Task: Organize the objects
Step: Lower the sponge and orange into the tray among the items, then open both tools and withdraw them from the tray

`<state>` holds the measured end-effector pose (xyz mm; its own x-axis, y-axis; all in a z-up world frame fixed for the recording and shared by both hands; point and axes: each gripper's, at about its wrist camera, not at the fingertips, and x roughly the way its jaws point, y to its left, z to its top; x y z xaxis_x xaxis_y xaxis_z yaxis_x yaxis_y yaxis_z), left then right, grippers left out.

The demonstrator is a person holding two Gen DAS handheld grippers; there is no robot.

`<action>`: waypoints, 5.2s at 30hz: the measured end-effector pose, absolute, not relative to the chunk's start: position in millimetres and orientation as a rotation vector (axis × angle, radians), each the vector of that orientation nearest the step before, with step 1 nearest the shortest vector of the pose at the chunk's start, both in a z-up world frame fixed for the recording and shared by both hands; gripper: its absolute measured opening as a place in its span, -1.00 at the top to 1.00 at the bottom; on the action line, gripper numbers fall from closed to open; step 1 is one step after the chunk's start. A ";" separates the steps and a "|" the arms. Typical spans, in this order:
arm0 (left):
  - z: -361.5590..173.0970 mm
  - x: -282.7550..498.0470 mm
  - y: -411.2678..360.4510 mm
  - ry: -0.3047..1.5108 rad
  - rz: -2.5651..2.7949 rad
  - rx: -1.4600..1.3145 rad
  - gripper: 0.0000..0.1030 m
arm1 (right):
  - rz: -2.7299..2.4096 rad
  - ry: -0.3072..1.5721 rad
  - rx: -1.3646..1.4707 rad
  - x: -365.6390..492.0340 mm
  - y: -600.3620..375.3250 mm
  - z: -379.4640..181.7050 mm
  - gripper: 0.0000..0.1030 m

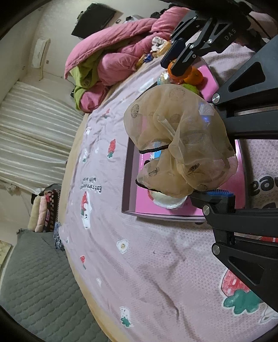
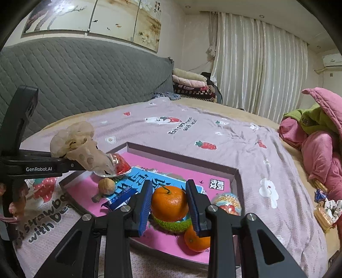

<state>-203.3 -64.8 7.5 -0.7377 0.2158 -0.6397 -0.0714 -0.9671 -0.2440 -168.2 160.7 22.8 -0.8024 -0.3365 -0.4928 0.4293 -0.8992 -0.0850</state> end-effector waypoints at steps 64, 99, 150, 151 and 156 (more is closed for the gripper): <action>-19.0 -191.9 -47.4 -0.075 2.763 -1.236 0.17 | -2.567 0.238 0.879 -178.1 158.3 -15.9 0.34; 9.1 -190.2 -46.0 -0.186 2.763 -1.010 -0.50 | -2.574 0.157 0.905 -177.8 167.6 -14.6 0.22; 33.9 -119.9 -49.6 -0.087 3.018 -0.812 -0.53 | -2.769 0.220 0.565 -110.0 164.9 30.8 -0.68; 33.6 -117.0 -49.9 -0.091 3.020 -0.813 -0.53 | -2.777 0.214 0.563 -109.2 166.3 30.8 -0.68; 31.0 -103.4 -42.7 -0.084 3.023 -0.805 -0.53 | -2.792 0.172 0.563 -97.6 173.7 31.7 -0.74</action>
<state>-103.4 -42.7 31.0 -0.8675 0.0259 -0.4967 0.0019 -0.9985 -0.0553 -97.6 173.7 31.7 -0.8825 -0.2546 -0.3954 0.3013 -0.9517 -0.0597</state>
